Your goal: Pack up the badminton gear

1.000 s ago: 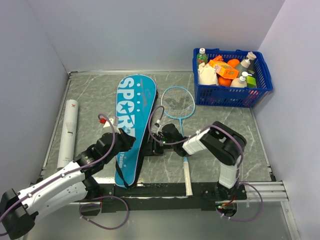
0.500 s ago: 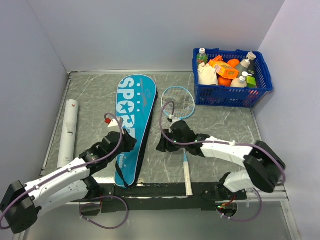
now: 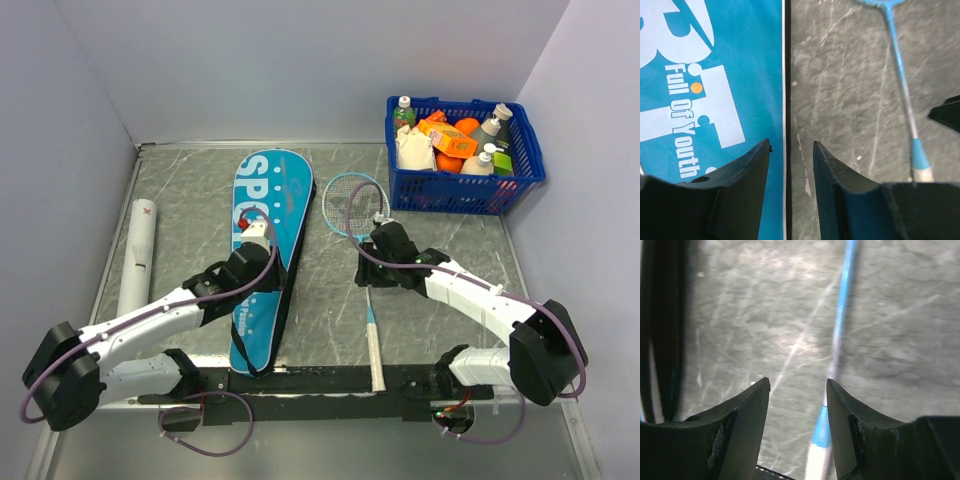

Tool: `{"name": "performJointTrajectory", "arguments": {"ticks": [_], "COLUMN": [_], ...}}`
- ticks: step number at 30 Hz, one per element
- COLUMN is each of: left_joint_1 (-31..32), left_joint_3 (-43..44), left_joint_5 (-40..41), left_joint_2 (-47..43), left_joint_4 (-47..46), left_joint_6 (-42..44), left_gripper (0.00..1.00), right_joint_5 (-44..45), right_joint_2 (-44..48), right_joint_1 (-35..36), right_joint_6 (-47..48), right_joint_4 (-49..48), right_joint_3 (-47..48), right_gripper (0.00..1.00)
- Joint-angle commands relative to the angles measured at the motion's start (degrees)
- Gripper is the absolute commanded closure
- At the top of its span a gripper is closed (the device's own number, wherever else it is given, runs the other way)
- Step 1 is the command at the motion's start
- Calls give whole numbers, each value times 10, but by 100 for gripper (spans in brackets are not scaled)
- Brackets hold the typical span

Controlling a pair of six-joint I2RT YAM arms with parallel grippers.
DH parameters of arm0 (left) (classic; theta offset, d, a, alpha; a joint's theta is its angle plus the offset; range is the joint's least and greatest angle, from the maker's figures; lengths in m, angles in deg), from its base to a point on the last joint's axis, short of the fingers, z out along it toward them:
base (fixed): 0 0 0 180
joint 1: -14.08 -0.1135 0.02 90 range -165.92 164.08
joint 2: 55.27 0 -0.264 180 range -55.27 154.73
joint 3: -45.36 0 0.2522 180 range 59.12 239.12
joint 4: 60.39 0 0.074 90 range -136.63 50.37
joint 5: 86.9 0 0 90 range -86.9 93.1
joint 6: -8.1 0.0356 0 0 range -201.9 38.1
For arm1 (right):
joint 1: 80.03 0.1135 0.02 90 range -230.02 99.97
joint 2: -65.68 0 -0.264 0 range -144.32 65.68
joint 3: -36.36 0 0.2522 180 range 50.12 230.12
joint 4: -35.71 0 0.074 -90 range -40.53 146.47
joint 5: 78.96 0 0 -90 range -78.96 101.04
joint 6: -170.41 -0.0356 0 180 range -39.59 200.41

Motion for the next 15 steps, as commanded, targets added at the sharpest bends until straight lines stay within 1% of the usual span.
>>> {"name": "performJointTrajectory", "arguments": {"ticks": [1, 6, 8, 15], "left_joint_1": [3, 5, 6, 13], "left_joint_3": [29, 47, 59, 74], "left_joint_5": [-11, 11, 28, 50], "left_joint_2": [44, 94, 107, 145], "left_joint_4": [8, 7, 12, 12], "left_joint_6": [22, 40, 51, 73], "left_gripper": [55, 53, 53, 52], "right_joint_5": [-8, -29, -33, -37], "right_joint_2": [-11, -15, -18, -33], "right_joint_1": [-31, -44, -45, -51], "right_joint_6": [24, 29, 30, 36], "right_joint_4": [28, 22, 21, 18], "right_joint_3": [20, 17, 17, 17], "right_gripper": [43, 43, 43, 43]}}
